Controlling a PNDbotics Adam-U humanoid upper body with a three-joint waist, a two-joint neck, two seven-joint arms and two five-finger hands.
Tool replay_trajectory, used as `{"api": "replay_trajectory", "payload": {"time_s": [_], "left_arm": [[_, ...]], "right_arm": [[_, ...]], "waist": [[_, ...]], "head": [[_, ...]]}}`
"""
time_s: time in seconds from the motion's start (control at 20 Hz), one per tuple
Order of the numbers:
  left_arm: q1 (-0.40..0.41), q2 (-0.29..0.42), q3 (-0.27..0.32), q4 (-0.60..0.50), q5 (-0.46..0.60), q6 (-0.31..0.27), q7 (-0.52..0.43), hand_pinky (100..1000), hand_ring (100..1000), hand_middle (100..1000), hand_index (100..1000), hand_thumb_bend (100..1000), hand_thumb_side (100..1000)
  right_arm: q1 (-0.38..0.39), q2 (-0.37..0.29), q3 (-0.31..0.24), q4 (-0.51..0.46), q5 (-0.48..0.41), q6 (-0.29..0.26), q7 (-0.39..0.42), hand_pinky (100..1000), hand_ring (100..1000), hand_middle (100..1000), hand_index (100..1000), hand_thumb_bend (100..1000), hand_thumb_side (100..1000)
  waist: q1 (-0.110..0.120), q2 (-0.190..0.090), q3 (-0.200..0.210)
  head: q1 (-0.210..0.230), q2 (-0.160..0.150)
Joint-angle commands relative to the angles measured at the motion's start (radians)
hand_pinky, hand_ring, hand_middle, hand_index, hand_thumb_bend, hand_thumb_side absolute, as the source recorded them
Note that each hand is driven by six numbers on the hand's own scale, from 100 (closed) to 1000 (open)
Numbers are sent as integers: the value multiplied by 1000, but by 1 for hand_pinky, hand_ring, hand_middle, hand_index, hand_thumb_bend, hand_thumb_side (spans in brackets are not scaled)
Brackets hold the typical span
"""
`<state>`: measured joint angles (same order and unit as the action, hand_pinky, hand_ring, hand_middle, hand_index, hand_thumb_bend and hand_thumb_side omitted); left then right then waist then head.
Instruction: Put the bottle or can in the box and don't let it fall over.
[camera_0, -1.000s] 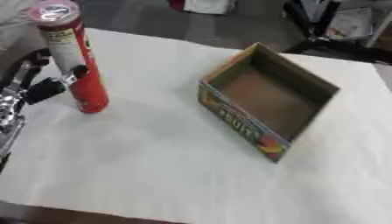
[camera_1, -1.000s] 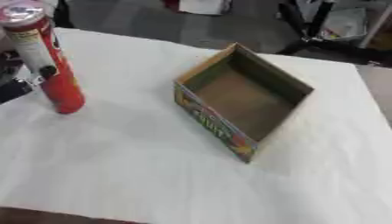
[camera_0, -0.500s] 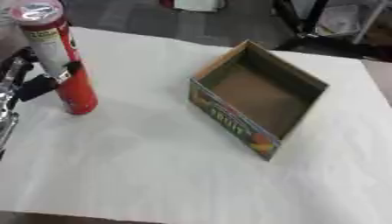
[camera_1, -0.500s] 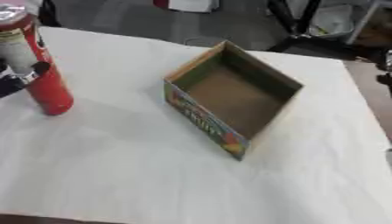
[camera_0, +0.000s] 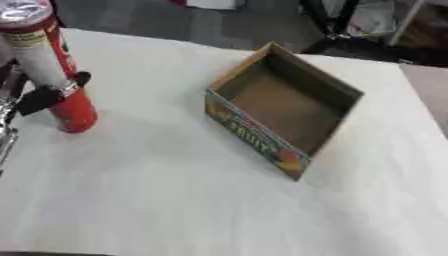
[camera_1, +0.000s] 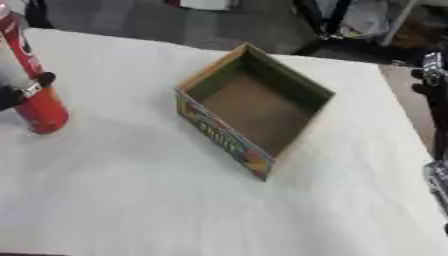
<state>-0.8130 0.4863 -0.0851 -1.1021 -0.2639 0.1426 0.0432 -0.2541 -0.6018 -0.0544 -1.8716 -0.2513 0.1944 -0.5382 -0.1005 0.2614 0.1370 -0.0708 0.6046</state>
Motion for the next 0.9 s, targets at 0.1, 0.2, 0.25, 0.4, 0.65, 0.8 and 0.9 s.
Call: {"api": "replay_trajectory", "payload": {"time_s": [0.1,0.2,0.25,0.4,0.65,0.8,0.9], "left_arm": [[-29,3,0,9,-31,-6,21,969,922,879,874,664,524],[-31,-1,-4,13,-42,-13,19,967,921,877,849,641,489],[-31,-1,-6,13,-48,-17,14,963,919,875,841,643,472],[-29,-4,-4,9,-58,-26,6,957,910,863,800,612,401],[-22,-2,5,-15,-40,-29,49,913,869,799,678,510,327],[-17,-2,6,-23,-28,-32,98,891,844,773,616,455,278],[-13,-1,2,-23,-18,-37,123,887,838,770,616,456,275]], "right_arm": [[-12,-18,-4,1,-3,5,-2,795,787,798,931,100,804],[-16,-18,-3,2,-4,8,-2,795,787,796,930,100,805],[-19,-19,-2,1,-3,10,-2,796,786,795,929,100,805],[-25,-22,0,-3,-2,12,0,796,786,795,929,100,803],[-27,-20,1,-1,-5,15,-5,796,783,792,926,100,810],[-25,-19,1,-1,-6,14,-7,796,782,790,925,100,811],[-24,-19,0,0,-8,13,-10,796,781,789,925,100,811]], "waist": [[3,-12,-4],[3,-9,-6],[3,-8,-7],[3,-5,-8],[5,-2,-7],[4,-1,-7],[4,0,-7]], "head": [[8,-18],[11,-21],[12,-21],[13,-21],[14,-24],[15,-24],[16,-25]]}}
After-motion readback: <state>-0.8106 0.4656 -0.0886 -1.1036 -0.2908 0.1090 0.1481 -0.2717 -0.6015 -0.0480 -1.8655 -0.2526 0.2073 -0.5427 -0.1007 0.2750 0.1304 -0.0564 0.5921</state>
